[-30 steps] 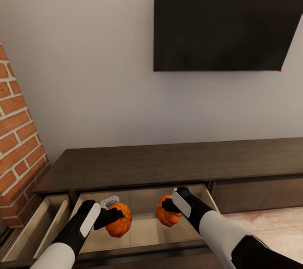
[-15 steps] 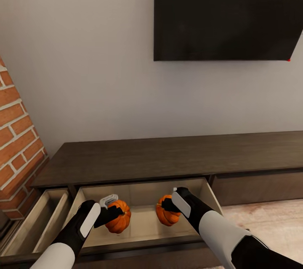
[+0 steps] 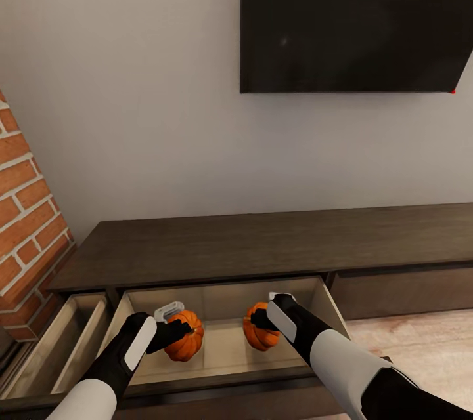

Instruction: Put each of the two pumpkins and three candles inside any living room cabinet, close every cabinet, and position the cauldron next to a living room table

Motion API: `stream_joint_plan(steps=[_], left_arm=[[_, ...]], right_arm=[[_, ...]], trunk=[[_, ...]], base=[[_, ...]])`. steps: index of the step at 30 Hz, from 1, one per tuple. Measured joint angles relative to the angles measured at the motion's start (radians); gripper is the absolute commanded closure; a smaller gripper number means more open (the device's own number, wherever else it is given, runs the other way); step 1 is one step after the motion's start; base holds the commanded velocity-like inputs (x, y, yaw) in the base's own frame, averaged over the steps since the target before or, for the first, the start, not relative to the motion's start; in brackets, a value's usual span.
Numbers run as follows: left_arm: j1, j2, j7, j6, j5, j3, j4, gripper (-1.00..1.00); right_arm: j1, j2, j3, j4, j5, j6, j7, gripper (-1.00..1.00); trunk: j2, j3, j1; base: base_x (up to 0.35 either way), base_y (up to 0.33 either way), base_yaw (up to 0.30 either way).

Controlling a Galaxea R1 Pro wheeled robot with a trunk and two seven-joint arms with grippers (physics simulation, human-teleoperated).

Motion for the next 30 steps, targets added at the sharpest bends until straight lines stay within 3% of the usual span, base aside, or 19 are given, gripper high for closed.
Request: stream_joint_plan(steps=[6,7,18,30], left_arm=[[0.000,0.001,0.002,0.000,-0.001,0.000,0.000,1.00],[0.000,0.001,0.003,0.000,-0.001,0.001,0.000,-1.00],[0.000,0.003,0.002,0.001,0.001,0.002,0.000,-1.00],[0.000,0.002,0.001,0.004,0.003,0.002,-0.001,-1.00]], right_arm=[[0.000,0.000,0.000,0.000,-0.001,0.000,0.000,-1.00],[0.000,0.000,0.000,0.000,-0.001,0.000,0.000,-1.00],[0.000,0.000,0.000,0.000,-0.001,0.000,0.001,-1.00],[0.000,0.000,0.000,-0.002,-0.001,0.000,0.002,-1.00]], trunk=[[0.000,0.000,0.000],[0.000,0.000,0.000],[0.000,0.000,0.000],[0.003,0.046,-0.005]], base=[[0.000,0.000,0.000],[0.000,0.000,0.000],[0.000,0.000,0.000],[0.000,0.000,0.000]])
